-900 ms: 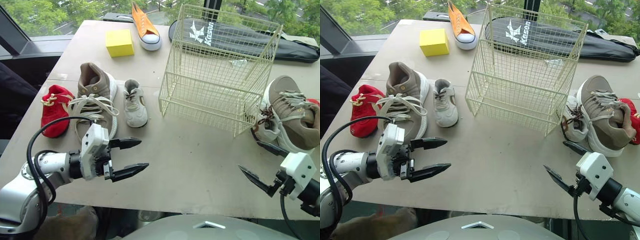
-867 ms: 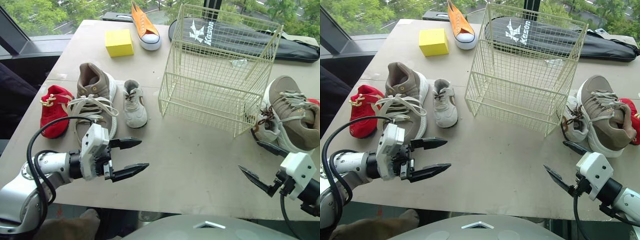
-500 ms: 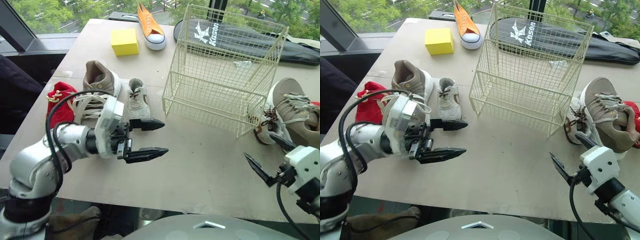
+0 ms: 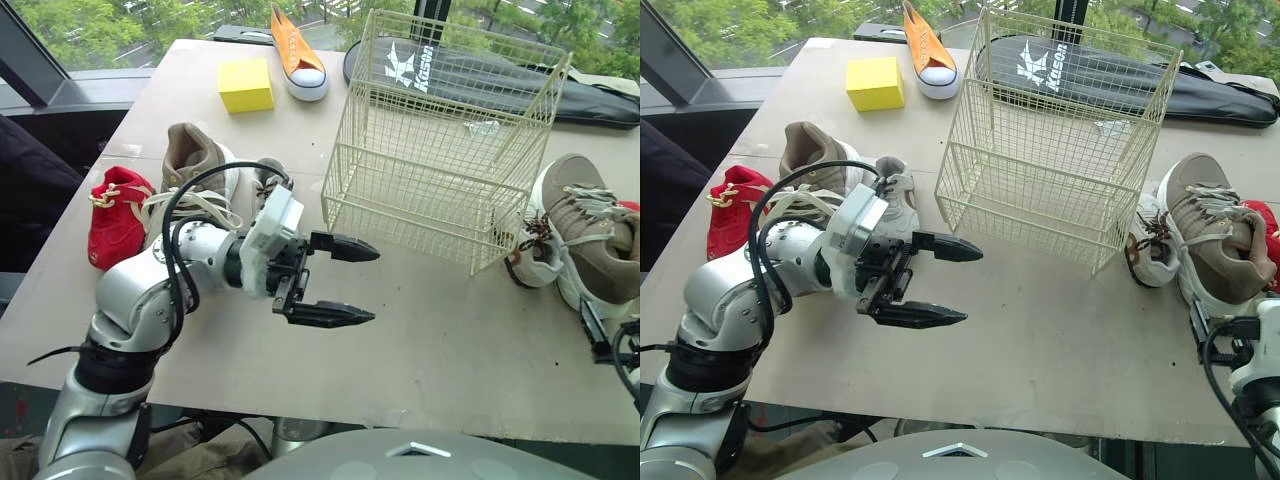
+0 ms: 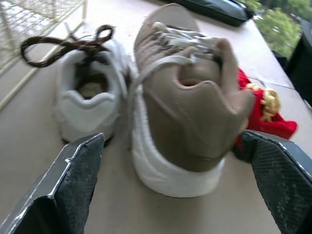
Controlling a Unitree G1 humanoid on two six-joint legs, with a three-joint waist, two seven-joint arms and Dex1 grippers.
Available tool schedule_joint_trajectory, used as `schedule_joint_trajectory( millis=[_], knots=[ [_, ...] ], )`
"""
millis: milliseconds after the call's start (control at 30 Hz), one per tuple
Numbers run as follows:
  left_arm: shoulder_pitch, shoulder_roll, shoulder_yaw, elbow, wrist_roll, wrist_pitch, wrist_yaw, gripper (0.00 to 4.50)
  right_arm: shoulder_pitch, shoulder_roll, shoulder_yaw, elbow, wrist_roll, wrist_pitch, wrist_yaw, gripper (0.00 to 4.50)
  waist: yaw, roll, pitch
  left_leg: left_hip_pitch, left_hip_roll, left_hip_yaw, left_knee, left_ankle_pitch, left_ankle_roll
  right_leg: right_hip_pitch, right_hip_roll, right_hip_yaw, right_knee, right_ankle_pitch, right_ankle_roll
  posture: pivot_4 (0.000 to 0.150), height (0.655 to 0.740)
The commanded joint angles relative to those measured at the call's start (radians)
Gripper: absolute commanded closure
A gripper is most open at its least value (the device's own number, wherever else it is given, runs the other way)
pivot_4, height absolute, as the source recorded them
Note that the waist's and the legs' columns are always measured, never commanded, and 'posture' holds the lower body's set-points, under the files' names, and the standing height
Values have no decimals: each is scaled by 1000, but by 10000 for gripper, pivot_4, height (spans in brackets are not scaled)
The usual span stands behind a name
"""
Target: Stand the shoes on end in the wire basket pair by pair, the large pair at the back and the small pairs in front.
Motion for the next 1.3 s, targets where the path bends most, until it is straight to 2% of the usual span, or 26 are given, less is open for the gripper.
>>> schedule_joint_trajectory(
  millis=[33, 100, 233, 267, 367, 467, 567, 600, 800, 1033, 1067, 1100, 1167, 1200, 1233, 1300],
  knots=[
    [-12, -16, 0, -1, 16, -34, -20, 0, -99, -17, -49, -24, 45, 118, -74, 522, -5, 0, 0, 0, 0, 0, 0, 0, 0, 0, 0, 0, 0, 0, 0, 1500, 7400],
    [-4, -20, 6, 4, 27, -47, -26, 0, -203, -33, -23, 14, 52, 187, -104, 522, -12, 0, 0, 0, 0, 0, 0, 0, 0, 0, 1, 0, 0, 0, 0, 1500, 7400],
    [2, -32, 17, 0, 42, -65, -10, 0, -309, -58, 31, 101, 37, 254, -109, 522, -18, -2, -2, 0, -2, -2, 0, 0, 0, 0, 5, 1, 1, 0, 0, 1500, 7400],
    [3, -34, 20, -5, 42, -65, -3, 0, -326, -72, 42, 138, 18, 253, -108, 2839, -19, -2, -2, 0, -2, -2, 0, 0, 0, 0, 5, 1, 1, 0, 0, 1500, 7400],
    [5, -37, 31, -17, 36, -61, 9, 0, -344, -91, 44, 208, -15, 238, -98, 13035, -21, -4, -3, 0, -3, -1, 1, 0, 1, 1, 5, 5, 1, 0, 0, 1500, 7400],
    [5, -35, 36, -19, 28, -59, 10, 0, -328, -107, 57, 253, -51, 183, -69, 27999, -22, -11, -7, 0, -3, -1, 1, 0, 1, 1, 7, 7, 1, 0, 0, 1500, 7400],
    [-1, -38, 35, -14, 30, -62, 8, 0, -298, -119, 80, 279, -87, 141, -44, 41874, -21, -12, -8, 1, -3, -1, 2, 0, 2, 2, 7, 8, 1, 0, 0, 1500, 7400],
    [-3, -39, 35, -11, 32, -64, 8, 0, -292, -116, 82, 284, -92, 131, -39, 43738, -20, -12, -8, 1, -3, -1, 3, 0, 2, 2, 7, 8, 1, 0, 0, 1500, 7400],
    [-25, -55, 34, 25, 32, -61, 4, 0, -235, -101, 73, 261, -143, 0, -10, 43738, -18, -13, -9, 0, -3, -2, 3, 0, 2, 2, 6, 8, 1, 0, 0, 1500, 7400],
    [-67, -69, 17, 79, 53, -73, -29, 0, -224, -55, 45, 228, -82, -45, 37, 43738, -19, -11, -8, 0, -2, -3, 3, 0, 1, 2, 7, 8, 2, 0, 0, 1500, 7400],
    [-72, -69, 15, 88, 57, -76, -38, 0, -220, -50, 37, 221, -69, -45, 44, 37479, -19, -11, -8, 0, -2, -3, 3, 0, 1, 2, 7, 8, 2, 0, 0, 1500, 7400],
    [-74, -70, 13, 94, 60, -78, -44, 0, -218, -47, 29, 217, -60, -43, 47, 34717, -19, -11, -8, 0, -2, -3, 3, 0, 1, 2, 7, 8, 2, 0, 0, 1500, 7400],
    [-74, -70, 12, 98, 63, -81, -51, 0, -215, -46, 18, 205, -46, -37, 52, 26018, -20, -10, -8, 0, -2, -3, 3, 0, 1, 2, 7, 8, 2, 0, 0, 1500, 7400],
    [-74, -71, 13, 97, 63, -80, -52, 0, -217, -43, 11, 197, -45, -34, 44, 19625, -19, -10, -8, 0, -2, -3, 3, 0, 1, 2, 7, 9, 2, 0, 0, 1500, 7400],
    [-73, -71, 13, 96, 63, -79, -53, 0, -219, -42, 1, 185, -43, -31, 38, 17010, -19, -10, -7, 0, -2, -3, 3, 0, 1, 2, 7, 9, 2, 0, 0, 1500, 7400],
    [-73, -71, 14, 98, 63, -78, -58, 0, -223, -35, -25, 159, -38, -15, 16, 8039, -19, -9, -7, 0, -2, -3, 3, 0, 1, 2, 7, 9, 2, 0, 0, 1500, 7400]
  ],
)
